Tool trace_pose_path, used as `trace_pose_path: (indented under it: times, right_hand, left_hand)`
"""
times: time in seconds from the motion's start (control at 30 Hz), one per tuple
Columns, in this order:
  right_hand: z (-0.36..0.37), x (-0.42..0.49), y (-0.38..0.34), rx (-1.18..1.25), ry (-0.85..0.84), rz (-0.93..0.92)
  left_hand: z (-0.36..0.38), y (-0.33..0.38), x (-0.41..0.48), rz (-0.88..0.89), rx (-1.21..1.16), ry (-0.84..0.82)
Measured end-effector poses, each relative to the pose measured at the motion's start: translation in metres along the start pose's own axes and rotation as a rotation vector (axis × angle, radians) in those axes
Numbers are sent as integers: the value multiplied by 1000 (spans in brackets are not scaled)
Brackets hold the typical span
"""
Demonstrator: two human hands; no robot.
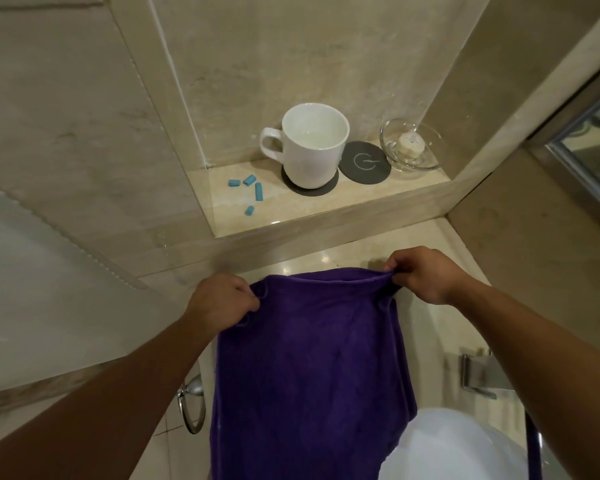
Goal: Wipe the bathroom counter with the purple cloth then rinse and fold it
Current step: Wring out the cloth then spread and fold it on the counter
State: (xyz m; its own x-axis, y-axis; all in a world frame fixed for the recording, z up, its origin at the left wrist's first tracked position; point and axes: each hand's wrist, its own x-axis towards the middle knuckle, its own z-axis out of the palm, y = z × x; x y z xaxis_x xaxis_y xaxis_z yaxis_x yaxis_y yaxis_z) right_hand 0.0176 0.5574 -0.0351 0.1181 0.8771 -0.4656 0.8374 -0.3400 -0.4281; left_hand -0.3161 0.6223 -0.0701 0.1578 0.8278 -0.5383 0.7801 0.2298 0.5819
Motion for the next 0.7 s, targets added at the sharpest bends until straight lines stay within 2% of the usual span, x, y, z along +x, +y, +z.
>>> trace_pose_path:
  times: [0.17,0.3,0.37,0.47,0.7]
  right_hand:
    - [-2,-5,0,6,-18,6]
    - [-4,-6,-1,-2,9,15]
    - [-4,-6,-2,-13,1,22]
    - [-5,-8,-1,-20,-16,34]
    - [-8,-13,0,-24,-42,62]
  left_hand:
    - [-9,17,-3,-209,-359,-62]
    - [-21,24,-5,-332,-419,-262]
    - [-25,26,-6,-343,-441,-285]
    - [-24,28,-7,-288,-453,-193]
    - [-22,23,-8,48,-231,26]
